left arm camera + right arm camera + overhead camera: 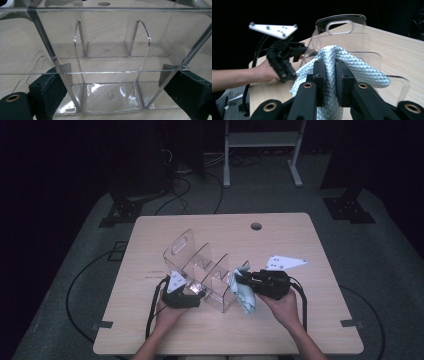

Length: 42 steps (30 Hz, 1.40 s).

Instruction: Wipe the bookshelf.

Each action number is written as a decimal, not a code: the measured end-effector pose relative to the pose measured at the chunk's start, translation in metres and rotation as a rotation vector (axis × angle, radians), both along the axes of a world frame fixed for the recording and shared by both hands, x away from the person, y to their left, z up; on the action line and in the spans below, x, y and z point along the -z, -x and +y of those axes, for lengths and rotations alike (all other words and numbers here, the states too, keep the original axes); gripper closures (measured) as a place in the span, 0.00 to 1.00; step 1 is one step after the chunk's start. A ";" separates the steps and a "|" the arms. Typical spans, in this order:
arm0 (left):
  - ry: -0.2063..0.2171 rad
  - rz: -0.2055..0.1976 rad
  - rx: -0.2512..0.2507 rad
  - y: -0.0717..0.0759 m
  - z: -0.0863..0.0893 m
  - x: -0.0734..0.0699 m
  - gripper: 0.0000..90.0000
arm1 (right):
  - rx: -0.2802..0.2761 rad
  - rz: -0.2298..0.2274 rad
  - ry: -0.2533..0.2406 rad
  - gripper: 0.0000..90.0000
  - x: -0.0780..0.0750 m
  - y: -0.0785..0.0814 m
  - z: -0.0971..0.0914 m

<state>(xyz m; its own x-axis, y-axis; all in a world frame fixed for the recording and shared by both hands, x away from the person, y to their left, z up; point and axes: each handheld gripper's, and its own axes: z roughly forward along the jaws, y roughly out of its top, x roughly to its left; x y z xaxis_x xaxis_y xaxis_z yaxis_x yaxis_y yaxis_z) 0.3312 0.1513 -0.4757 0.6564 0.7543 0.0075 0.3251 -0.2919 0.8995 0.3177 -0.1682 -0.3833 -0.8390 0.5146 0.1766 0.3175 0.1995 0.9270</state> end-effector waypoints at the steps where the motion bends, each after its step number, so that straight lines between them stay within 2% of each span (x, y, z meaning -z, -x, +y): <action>1: -0.002 0.000 0.000 0.000 0.000 0.000 0.09 | 0.006 0.006 0.003 0.88 0.000 -0.001 -0.002; 5: -0.002 0.001 -0.001 0.000 0.000 0.000 0.09 | -0.008 -0.004 0.021 0.88 -0.001 0.004 0.003; 8: -0.003 0.003 -0.002 -0.001 0.000 0.000 0.09 | -0.080 0.002 0.016 0.88 -0.002 0.017 0.019; 9: -0.003 0.003 -0.002 0.000 0.000 0.000 0.09 | -0.117 -0.005 0.039 0.88 -0.002 0.022 0.029; 10: -0.003 0.003 -0.002 0.000 0.000 0.000 0.09 | -0.131 -0.015 0.057 0.88 -0.002 0.025 0.034; 11: -0.005 0.004 0.000 -0.001 0.001 0.000 0.09 | -0.130 -0.041 0.093 0.88 -0.004 0.028 0.040; 12: -0.005 0.004 0.000 -0.001 0.001 0.000 0.09 | -0.121 -0.054 0.106 0.88 -0.007 0.026 0.039; 16: 0.001 0.003 -0.002 0.000 0.000 0.000 0.09 | -0.059 -0.042 0.084 0.88 -0.010 0.015 0.028; 20: -0.005 0.006 -0.004 -0.001 0.001 0.000 0.09 | -0.075 -0.031 0.081 0.88 -0.007 0.018 0.033; 21: -0.003 0.006 -0.007 -0.001 0.002 0.000 0.09 | -0.115 -0.037 0.104 0.88 -0.004 0.027 0.046; 23: -0.002 0.006 -0.011 -0.001 0.002 0.000 0.09 | -0.117 -0.055 0.124 0.88 -0.004 0.030 0.050; 25: -0.003 0.003 -0.015 0.000 0.002 0.000 0.09 | -0.118 -0.032 0.101 0.88 -0.004 0.023 0.045; 26: 0.001 0.002 -0.016 0.000 0.002 0.000 0.09 | -0.100 -0.023 0.086 0.88 -0.005 0.019 0.040; 27: 0.000 0.004 -0.014 0.000 0.002 0.000 0.09 | -0.068 -0.032 0.084 0.88 -0.006 0.015 0.034; 30: 0.002 0.001 -0.017 0.000 0.001 0.000 0.09 | 0.047 -0.045 0.097 0.88 -0.006 -0.002 0.014; 31: 0.001 0.002 -0.017 0.000 0.001 0.000 0.09 | 0.072 -0.034 0.096 0.88 -0.005 -0.007 0.009; 32: 0.002 0.002 -0.018 0.000 0.001 0.000 0.09 | 0.072 -0.017 0.079 0.88 -0.004 -0.011 0.005; 36: -0.002 0.004 -0.019 0.000 0.002 0.000 0.09 | 0.117 -0.024 0.072 0.88 0.000 -0.023 -0.004; 39: 0.002 0.001 -0.021 0.000 0.001 0.000 0.09 | 0.170 0.011 0.042 0.88 0.005 -0.039 -0.017; 40: 0.002 0.001 -0.021 0.000 0.001 0.000 0.09 | 0.170 0.011 0.042 0.88 0.005 -0.039 -0.017; 41: 0.002 0.000 -0.020 0.000 0.001 0.000 0.09 | 0.198 0.040 0.036 0.88 0.010 -0.047 -0.025; 42: 0.005 -0.002 -0.021 0.000 0.001 0.000 0.09 | 0.202 0.051 0.038 0.89 0.012 -0.050 -0.028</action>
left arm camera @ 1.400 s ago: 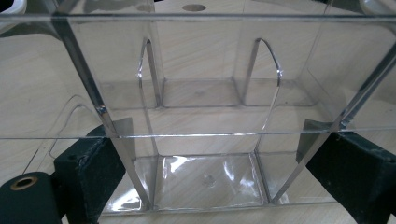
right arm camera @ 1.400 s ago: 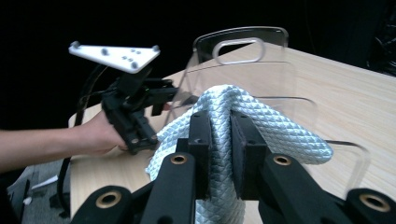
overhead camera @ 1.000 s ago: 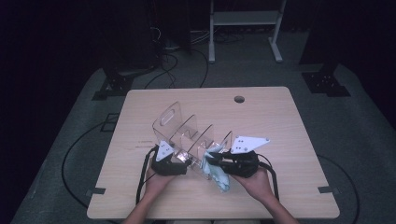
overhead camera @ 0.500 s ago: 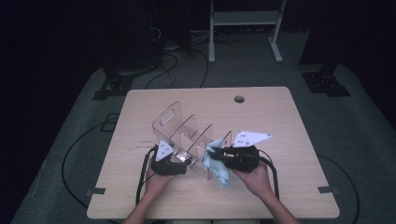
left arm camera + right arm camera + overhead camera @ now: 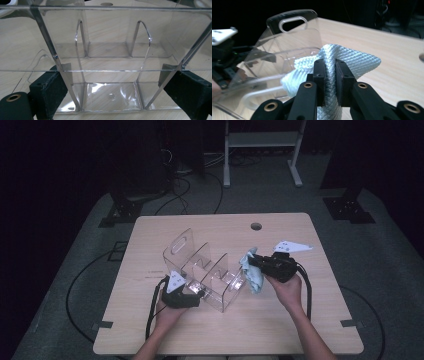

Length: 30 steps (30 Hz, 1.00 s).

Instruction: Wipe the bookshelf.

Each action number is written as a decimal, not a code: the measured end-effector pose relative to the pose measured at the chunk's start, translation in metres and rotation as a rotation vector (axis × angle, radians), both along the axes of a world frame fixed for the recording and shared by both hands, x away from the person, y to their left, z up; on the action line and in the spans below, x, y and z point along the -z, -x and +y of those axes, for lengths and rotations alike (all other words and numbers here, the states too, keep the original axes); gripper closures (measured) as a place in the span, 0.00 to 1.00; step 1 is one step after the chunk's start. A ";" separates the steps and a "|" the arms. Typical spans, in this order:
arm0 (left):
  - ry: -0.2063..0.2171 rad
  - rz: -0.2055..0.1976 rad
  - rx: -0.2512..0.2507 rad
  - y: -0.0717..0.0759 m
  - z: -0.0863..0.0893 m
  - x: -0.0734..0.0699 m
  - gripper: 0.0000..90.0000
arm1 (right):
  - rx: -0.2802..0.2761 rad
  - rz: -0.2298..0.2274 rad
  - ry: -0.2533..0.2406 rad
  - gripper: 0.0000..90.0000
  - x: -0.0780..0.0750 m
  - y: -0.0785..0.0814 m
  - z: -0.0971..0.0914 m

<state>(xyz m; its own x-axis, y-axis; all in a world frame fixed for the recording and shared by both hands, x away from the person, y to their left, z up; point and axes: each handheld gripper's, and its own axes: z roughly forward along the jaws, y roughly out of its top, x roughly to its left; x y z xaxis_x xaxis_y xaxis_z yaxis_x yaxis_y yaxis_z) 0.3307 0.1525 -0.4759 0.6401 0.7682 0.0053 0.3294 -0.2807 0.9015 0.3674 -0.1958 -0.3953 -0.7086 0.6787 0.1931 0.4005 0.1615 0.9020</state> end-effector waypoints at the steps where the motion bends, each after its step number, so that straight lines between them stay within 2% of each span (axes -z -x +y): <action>1: 0.000 0.000 -0.001 0.000 0.000 0.000 0.09 | 0.003 0.018 -0.006 0.88 0.004 -0.003 -0.003; 3: -0.003 -0.001 0.000 0.000 0.000 0.000 0.09 | 0.014 0.047 -0.005 0.89 0.011 -0.006 -0.006; 4: -0.003 -0.001 0.000 0.000 0.000 0.000 0.09 | 0.014 0.047 -0.005 0.89 0.011 -0.006 -0.006; 5: -0.003 -0.001 0.000 0.000 0.000 0.000 0.09 | 0.015 0.064 -0.015 0.88 0.020 -0.007 -0.008; 9: -0.003 -0.001 0.001 0.000 0.000 0.000 0.09 | 0.015 0.093 -0.027 0.89 0.031 -0.010 -0.009; 11: -0.003 -0.001 0.002 0.000 0.000 0.000 0.09 | 0.016 0.122 0.012 0.88 0.039 -0.011 -0.008; 15: -0.002 0.000 0.003 0.000 0.000 0.000 0.09 | 0.021 0.176 0.003 0.88 0.065 -0.012 -0.008; 17: -0.002 0.001 0.003 0.000 0.000 0.000 0.09 | 0.025 0.204 0.016 0.88 0.077 -0.012 -0.007; 18: -0.002 0.001 0.003 0.000 0.000 0.000 0.09 | 0.025 0.204 0.016 0.88 0.077 -0.012 -0.007; 19: -0.002 0.002 0.003 0.000 0.000 0.000 0.09 | 0.026 0.228 0.027 0.88 0.087 -0.012 -0.007; 20: -0.002 0.002 0.003 0.000 0.000 0.000 0.09 | 0.026 0.228 0.027 0.88 0.087 -0.012 -0.007; 21: -0.002 0.002 0.004 0.001 0.000 0.000 0.09 | 0.027 0.258 0.043 0.88 0.095 -0.013 -0.007; 23: -0.001 0.001 0.004 0.000 0.000 0.000 0.09 | 0.026 0.274 0.034 0.89 0.095 -0.014 -0.007; 25: -0.002 0.001 0.003 0.000 0.000 0.000 0.09 | 0.026 0.248 0.041 0.89 0.089 -0.013 -0.009; 27: -0.002 0.001 0.001 0.000 -0.001 0.000 0.09 | 0.024 0.221 0.013 0.89 0.082 -0.011 -0.012; 30: 0.001 0.001 -0.002 0.000 -0.002 0.000 0.09 | 0.019 0.219 0.027 0.89 0.080 -0.009 -0.012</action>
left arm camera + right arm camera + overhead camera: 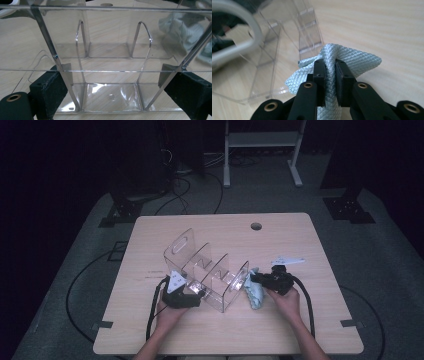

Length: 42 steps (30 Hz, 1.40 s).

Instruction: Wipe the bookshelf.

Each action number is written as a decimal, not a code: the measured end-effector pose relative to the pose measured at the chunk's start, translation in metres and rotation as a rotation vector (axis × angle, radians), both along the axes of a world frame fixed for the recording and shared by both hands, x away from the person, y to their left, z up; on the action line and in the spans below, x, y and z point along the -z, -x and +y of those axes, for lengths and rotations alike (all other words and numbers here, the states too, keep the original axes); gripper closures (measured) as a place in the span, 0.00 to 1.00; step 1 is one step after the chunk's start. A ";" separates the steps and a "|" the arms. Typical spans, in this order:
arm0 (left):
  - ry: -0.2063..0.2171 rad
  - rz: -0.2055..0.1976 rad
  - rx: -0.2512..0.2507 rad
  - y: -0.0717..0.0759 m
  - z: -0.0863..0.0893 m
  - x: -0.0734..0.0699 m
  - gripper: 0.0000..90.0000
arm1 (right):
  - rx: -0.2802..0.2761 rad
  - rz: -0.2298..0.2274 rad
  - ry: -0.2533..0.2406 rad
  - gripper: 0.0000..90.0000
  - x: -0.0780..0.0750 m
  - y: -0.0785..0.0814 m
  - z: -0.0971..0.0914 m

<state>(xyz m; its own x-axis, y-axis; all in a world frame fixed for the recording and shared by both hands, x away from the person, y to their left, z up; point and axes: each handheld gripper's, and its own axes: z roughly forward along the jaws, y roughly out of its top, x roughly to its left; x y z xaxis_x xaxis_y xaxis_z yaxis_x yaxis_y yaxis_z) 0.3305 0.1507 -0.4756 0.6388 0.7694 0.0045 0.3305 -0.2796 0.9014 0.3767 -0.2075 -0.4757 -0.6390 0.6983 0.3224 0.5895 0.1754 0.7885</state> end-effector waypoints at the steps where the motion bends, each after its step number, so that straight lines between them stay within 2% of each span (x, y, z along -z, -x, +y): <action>1: 0.001 0.001 -0.001 0.000 0.000 0.000 0.09 | -0.002 0.009 0.014 0.89 0.003 0.001 0.001; 3: 0.000 0.002 -0.001 0.000 0.000 0.000 0.09 | -0.008 0.040 0.046 0.89 0.013 0.001 0.005; 5: 0.000 0.002 -0.001 0.000 0.000 0.000 0.09 | -0.008 0.042 0.046 0.89 0.017 0.001 0.005; 8: 0.000 0.001 -0.001 0.000 0.000 0.000 0.09 | -0.006 0.020 0.041 0.89 0.010 0.002 0.005; 9: 0.000 0.001 -0.002 0.000 0.000 0.000 0.09 | -0.007 -0.023 0.020 0.89 0.000 0.006 0.004; 10: 0.000 0.001 -0.002 0.000 0.000 0.000 0.09 | -0.007 -0.023 0.020 0.89 0.000 0.006 0.004; 11: 0.001 0.001 -0.002 0.000 0.000 0.000 0.09 | -0.012 -0.048 0.013 0.89 -0.008 0.009 0.005; 13: 0.001 0.002 -0.003 0.000 0.000 0.000 0.09 | -0.014 -0.055 0.024 0.89 -0.006 0.010 0.006; 15: 0.002 0.002 -0.003 0.000 0.000 0.000 0.09 | -0.013 -0.047 0.028 0.89 -0.002 0.009 0.006; 17: 0.001 0.002 -0.003 0.000 0.000 0.000 0.09 | -0.017 -0.004 0.037 0.89 0.010 0.006 0.006; 19: 0.001 0.002 -0.003 0.000 0.000 0.000 0.09 | -0.015 0.003 0.036 0.89 0.010 0.006 0.006; 20: 0.000 0.001 -0.002 0.000 0.000 0.000 0.09 | -0.013 -0.029 0.073 0.89 0.004 0.008 0.009; 22: 0.000 0.003 -0.002 0.000 0.000 0.000 0.09 | -0.013 -0.041 0.077 0.89 0.002 0.010 0.010; 23: 0.001 0.004 -0.003 -0.001 0.000 0.000 0.09 | -0.008 -0.072 0.061 0.89 -0.006 0.013 0.010; 26: 0.000 0.001 -0.002 -0.001 0.000 0.000 0.09 | -0.011 -0.081 0.053 0.89 -0.007 0.015 0.010; 29: 0.001 0.001 -0.002 -0.001 -0.001 0.000 0.09 | -0.020 -0.062 0.062 0.89 -0.001 0.014 0.010; 32: 0.001 0.001 -0.003 -0.001 -0.001 0.000 0.09 | -0.026 -0.070 0.052 0.89 -0.006 0.018 0.011; 33: 0.001 0.001 -0.004 -0.001 -0.001 0.000 0.09 | -0.029 -0.083 0.046 0.89 -0.009 0.019 0.011; 34: 0.000 0.002 -0.006 -0.001 -0.001 0.000 0.09 | -0.046 -0.121 0.034 0.89 -0.020 0.025 0.014; 35: 0.000 0.001 -0.007 -0.002 -0.001 0.000 0.09 | -0.052 -0.130 0.031 0.89 -0.023 0.027 0.016; 38: 0.002 0.000 -0.010 -0.002 -0.001 0.000 0.09 | -0.077 -0.140 0.029 0.89 -0.026 0.033 0.022; 40: 0.001 0.000 -0.012 -0.003 -0.001 0.000 0.09 | -0.104 -0.153 0.061 0.89 -0.025 0.041 0.031; 42: 0.002 -0.001 -0.016 -0.004 -0.002 0.000 0.09 | -0.127 -0.156 0.064 0.89 -0.023 0.045 0.036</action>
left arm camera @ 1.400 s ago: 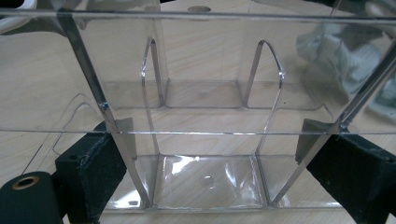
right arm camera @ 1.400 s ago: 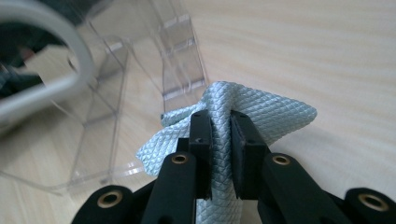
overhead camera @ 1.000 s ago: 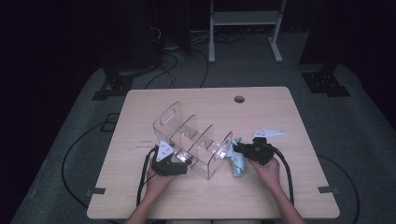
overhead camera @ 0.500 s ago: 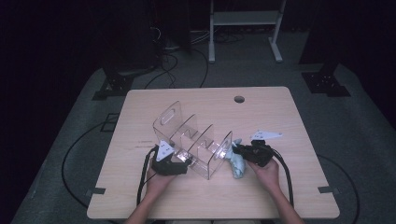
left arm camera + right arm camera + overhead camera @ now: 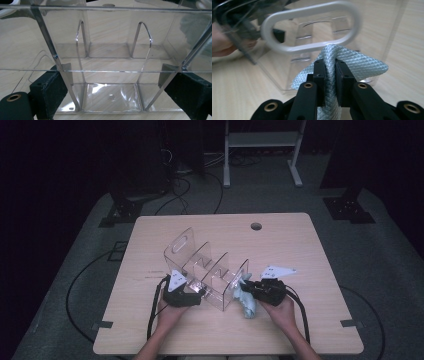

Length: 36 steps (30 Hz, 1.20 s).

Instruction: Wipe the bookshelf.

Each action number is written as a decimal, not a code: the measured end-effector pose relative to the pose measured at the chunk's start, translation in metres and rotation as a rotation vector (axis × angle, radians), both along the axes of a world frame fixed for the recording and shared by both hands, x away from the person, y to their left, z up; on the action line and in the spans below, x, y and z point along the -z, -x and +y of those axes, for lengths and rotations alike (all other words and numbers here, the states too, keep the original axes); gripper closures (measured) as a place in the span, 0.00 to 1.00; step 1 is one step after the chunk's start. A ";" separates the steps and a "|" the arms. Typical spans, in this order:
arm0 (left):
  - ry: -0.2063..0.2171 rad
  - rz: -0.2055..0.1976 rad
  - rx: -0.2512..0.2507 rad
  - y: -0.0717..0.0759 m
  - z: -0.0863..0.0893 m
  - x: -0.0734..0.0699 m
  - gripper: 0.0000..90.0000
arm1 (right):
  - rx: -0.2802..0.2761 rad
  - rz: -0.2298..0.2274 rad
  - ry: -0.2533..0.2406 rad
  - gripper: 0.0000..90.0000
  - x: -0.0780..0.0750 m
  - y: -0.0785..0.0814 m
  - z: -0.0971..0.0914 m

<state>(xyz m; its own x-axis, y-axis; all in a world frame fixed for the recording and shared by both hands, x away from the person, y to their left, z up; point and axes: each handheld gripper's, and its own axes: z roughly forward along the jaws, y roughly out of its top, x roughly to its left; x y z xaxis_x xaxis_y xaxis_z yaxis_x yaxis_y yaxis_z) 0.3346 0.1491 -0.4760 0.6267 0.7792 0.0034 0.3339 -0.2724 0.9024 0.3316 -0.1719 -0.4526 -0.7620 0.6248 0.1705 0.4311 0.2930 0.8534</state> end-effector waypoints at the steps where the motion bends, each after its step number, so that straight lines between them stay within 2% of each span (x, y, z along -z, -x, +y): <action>1: 0.000 0.000 -0.001 0.000 0.000 0.000 0.09 | -0.009 0.005 -0.002 0.89 0.002 0.002 0.002; 2: 0.000 0.000 -0.001 0.000 0.000 0.000 0.09 | -0.009 0.005 -0.002 0.89 0.002 0.002 0.002; 4: 0.000 0.002 -0.002 -0.001 0.001 0.000 0.09 | -0.041 0.048 0.003 0.89 0.014 0.007 0.010; 7: 0.001 0.004 -0.003 -0.001 0.002 0.000 0.09 | -0.070 0.065 0.048 0.89 0.023 0.012 0.020; 8: 0.001 0.006 -0.005 -0.001 0.002 0.000 0.09 | -0.076 0.060 0.049 0.89 0.020 0.014 0.022; 10: 0.003 0.004 -0.010 -0.002 0.003 0.000 0.09 | -0.094 0.033 0.014 0.89 0.010 0.019 0.023; 11: 0.003 0.004 -0.010 -0.002 0.003 0.000 0.09 | -0.094 0.033 0.014 0.89 0.010 0.019 0.023; 12: -0.002 0.002 -0.009 -0.002 0.003 0.001 0.09 | -0.104 0.019 -0.008 0.89 0.005 0.021 0.024; 13: -0.003 0.002 -0.009 -0.003 0.003 0.000 0.09 | -0.117 -0.015 -0.021 0.89 -0.002 0.028 0.027; 16: -0.003 0.005 -0.014 -0.003 0.004 0.000 0.09 | -0.122 -0.035 -0.014 0.89 0.001 0.029 0.029; 17: -0.002 0.005 -0.021 -0.003 0.004 0.000 0.09 | -0.121 -0.019 -0.016 0.89 0.005 0.028 0.029; 18: -0.002 0.004 -0.025 -0.003 0.004 0.000 0.09 | -0.121 0.022 0.005 0.89 0.018 0.024 0.031; 21: 0.000 0.005 -0.032 -0.004 0.005 0.000 0.09 | -0.129 0.052 0.044 0.89 0.032 0.023 0.037; 23: -0.003 0.009 -0.033 -0.004 0.007 0.000 0.09 | -0.128 0.050 0.039 0.89 0.029 0.023 0.039; 26: -0.005 0.006 -0.033 -0.005 0.007 0.000 0.09 | -0.137 0.012 -0.002 0.89 0.017 0.027 0.038; 28: -0.006 0.006 -0.036 -0.005 0.007 -0.001 0.09 | -0.141 -0.009 -0.008 0.88 0.013 0.030 0.039; 30: -0.005 0.005 -0.042 -0.005 0.007 -0.001 0.09 | -0.145 0.002 -0.011 0.89 0.017 0.029 0.040; 34: -0.007 0.006 -0.045 -0.005 0.007 -0.001 0.09 | -0.149 0.055 0.032 0.89 0.033 0.026 0.044; 36: -0.005 0.007 -0.047 -0.005 0.007 -0.001 0.09 | -0.155 0.043 0.038 0.88 0.028 0.027 0.046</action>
